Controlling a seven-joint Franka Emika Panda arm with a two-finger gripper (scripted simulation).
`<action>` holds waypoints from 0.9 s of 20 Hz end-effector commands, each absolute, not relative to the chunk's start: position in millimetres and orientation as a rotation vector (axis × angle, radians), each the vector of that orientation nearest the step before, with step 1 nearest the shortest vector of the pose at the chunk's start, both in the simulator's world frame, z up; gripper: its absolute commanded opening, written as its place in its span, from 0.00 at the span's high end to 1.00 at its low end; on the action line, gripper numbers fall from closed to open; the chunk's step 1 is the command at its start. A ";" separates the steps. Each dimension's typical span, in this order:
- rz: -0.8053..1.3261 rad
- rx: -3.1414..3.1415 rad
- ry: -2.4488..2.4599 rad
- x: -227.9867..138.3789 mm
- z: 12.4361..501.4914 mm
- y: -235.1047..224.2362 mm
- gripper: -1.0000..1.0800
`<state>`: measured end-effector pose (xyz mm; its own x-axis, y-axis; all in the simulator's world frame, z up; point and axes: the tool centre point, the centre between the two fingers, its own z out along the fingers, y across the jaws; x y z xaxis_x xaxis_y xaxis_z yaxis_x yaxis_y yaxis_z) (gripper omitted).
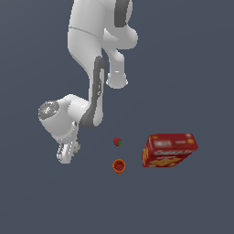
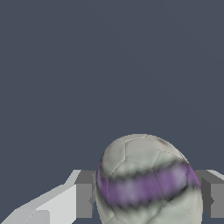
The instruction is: Pick up a designated object from a clutter of objects.
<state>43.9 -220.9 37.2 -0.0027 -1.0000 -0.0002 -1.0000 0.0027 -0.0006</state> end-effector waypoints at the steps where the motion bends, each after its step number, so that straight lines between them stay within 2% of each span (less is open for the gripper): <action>1: 0.001 -2.218 2.225 43.6 36.4 -221.0 1.00; 10: -0.001 -2.218 2.224 43.2 40.3 -217.8 1.00; 18: 0.000 -2.217 2.224 37.4 65.3 -192.0 1.00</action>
